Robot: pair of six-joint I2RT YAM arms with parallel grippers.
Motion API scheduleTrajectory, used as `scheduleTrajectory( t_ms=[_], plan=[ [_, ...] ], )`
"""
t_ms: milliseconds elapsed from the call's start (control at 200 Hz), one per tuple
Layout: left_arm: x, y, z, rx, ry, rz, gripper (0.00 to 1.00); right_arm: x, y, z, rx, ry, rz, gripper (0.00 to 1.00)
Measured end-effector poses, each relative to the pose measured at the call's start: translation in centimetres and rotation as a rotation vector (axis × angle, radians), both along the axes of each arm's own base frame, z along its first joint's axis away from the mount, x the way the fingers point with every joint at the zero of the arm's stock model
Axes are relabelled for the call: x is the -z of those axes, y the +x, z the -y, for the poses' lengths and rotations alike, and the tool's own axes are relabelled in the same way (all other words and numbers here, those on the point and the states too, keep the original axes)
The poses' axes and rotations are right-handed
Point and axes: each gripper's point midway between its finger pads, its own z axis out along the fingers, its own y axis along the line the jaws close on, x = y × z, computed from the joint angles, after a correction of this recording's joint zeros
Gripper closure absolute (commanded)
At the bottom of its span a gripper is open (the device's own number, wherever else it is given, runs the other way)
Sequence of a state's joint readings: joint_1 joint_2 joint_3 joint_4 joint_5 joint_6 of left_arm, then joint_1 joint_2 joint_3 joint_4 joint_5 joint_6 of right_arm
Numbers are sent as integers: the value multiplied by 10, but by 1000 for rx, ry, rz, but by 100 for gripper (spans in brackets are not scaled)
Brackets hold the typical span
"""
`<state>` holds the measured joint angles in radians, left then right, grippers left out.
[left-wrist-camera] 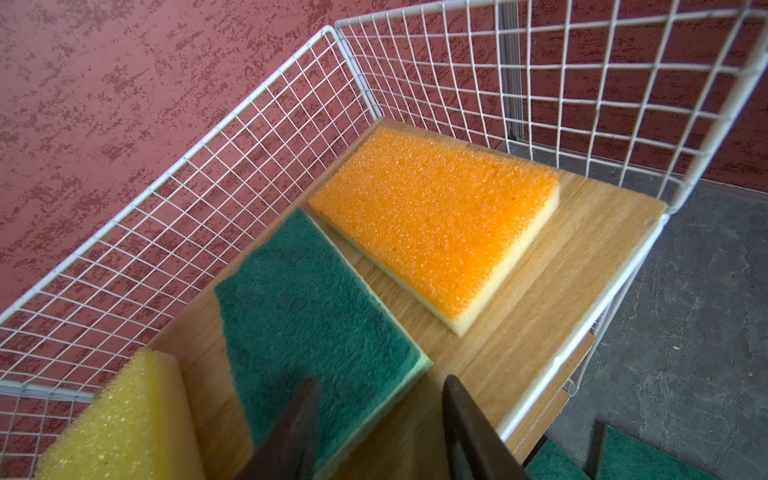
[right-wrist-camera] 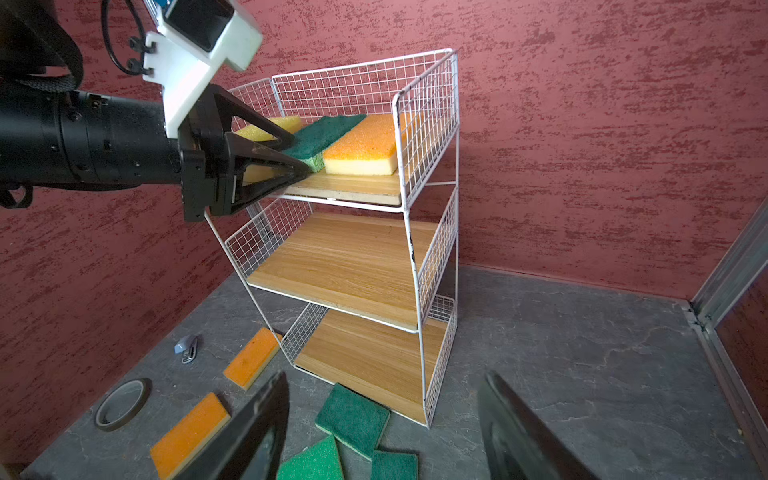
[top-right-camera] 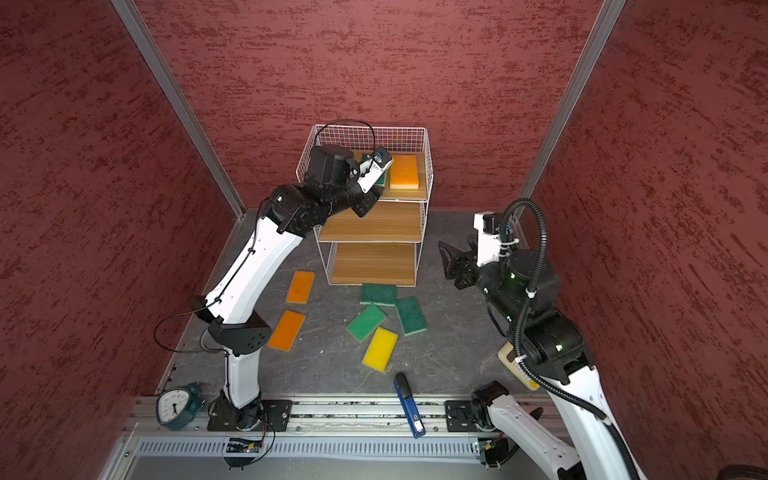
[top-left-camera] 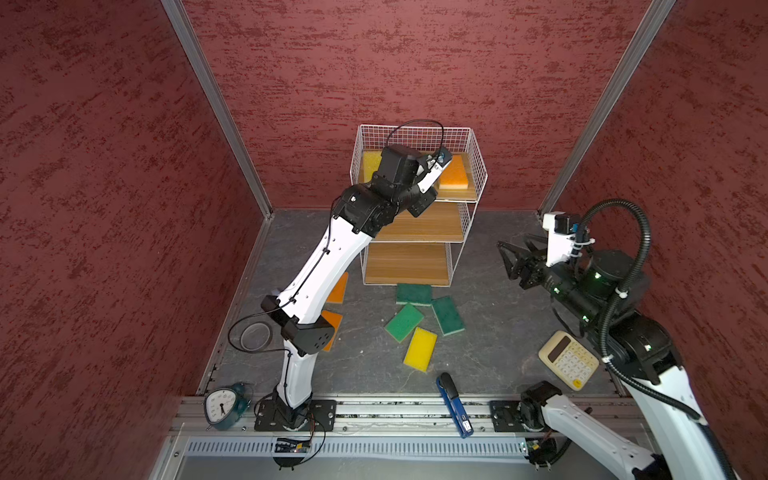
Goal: Place and organize the cleaning sponges onto the shelf
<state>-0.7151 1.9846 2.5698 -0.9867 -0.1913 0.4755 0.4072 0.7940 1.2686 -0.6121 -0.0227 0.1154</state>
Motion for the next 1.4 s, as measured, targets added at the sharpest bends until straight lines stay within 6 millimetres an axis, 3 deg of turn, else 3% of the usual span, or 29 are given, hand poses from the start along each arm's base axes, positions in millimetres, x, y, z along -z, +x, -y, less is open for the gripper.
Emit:
scheduleTrajectory(
  t_ms=[596,1017,1403],
  plan=[
    [-2,7,-5,-20,47,43,86,0,0,0,0,1,0,27],
    [-5,12,-9,-54,53,63,82,-1,-1,0,0,1,2,27],
    [-4,12,-9,-50,59,65,90,1,-1,1,0,5,-1,26]
  ],
)
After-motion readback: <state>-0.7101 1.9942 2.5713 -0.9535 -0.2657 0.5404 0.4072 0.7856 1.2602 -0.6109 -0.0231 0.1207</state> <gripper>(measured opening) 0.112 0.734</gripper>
